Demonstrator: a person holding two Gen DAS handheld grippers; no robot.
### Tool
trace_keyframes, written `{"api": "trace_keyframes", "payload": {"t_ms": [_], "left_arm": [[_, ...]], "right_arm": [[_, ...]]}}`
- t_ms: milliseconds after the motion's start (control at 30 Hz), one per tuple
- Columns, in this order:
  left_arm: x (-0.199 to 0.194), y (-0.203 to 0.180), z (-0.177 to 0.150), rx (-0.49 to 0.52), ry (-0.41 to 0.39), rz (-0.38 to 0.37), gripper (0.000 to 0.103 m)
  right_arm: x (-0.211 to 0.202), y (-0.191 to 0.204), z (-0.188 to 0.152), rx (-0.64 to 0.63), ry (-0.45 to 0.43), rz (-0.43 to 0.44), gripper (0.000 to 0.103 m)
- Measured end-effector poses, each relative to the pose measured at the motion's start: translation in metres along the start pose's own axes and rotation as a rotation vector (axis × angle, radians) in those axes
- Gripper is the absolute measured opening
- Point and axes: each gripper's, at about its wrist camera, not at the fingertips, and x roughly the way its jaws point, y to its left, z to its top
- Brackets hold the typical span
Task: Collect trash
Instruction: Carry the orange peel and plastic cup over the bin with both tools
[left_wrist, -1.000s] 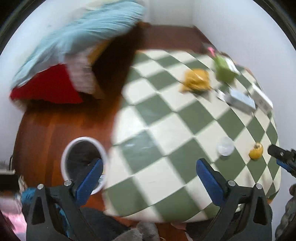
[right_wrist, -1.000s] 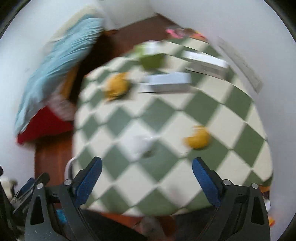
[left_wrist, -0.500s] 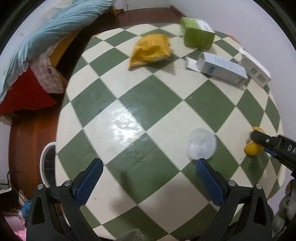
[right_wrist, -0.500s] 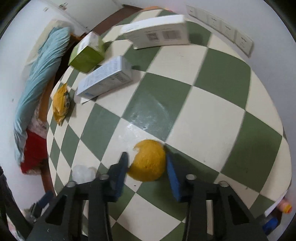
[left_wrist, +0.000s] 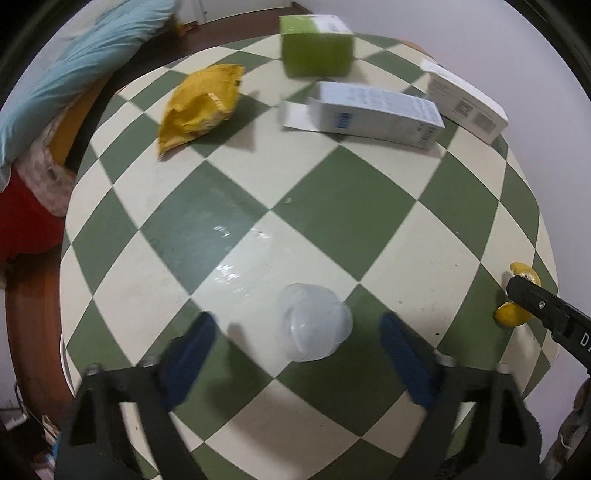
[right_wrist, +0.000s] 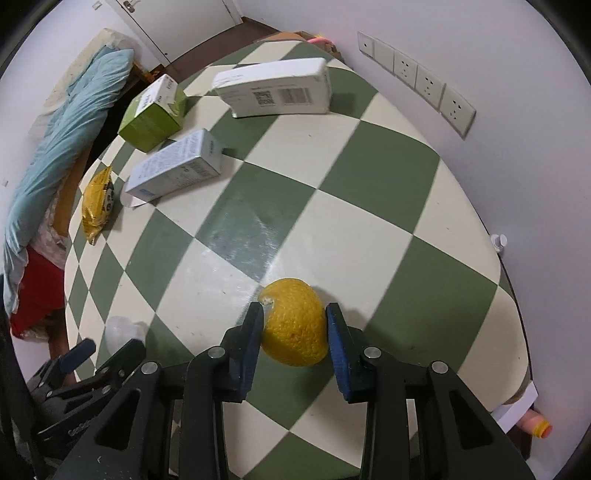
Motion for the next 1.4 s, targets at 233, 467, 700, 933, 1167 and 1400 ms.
{"api": "trace_keyframes", "payload": {"t_ms": [233,467,700,933,1167,1400], "left_arm": [[-0.009,-0.01,-0.004,0.016,-0.032,-0.005,0.039],[-0.042,-0.006,-0.008,0.0,-0.128,0.031,0.039],[-0.1,0.031,-0.012,-0.059,-0.227,0.041,0.039],[-0.172,0.092,-0.028,-0.124,-0.335,0.078,0.039],[-0.23,0.162,-0.055,-0.206,-0.419,0.126,0.039],[-0.25,0.246,-0.093,-0.326,-0.431,0.187,0.039]], "right_arm": [[-0.003,-0.004,-0.004,-0.008,0.001,-0.003,0.036],[-0.015,0.005,-0.007,-0.043,-0.016,-0.005,0.035],[-0.047,0.03,-0.014,-0.111,-0.064,0.009,0.035],[-0.092,0.082,-0.024,-0.178,-0.112,0.09,0.035],[-0.136,0.168,-0.049,-0.3,-0.153,0.2,0.035],[-0.143,0.266,-0.086,-0.436,-0.119,0.302,0.035]]}}
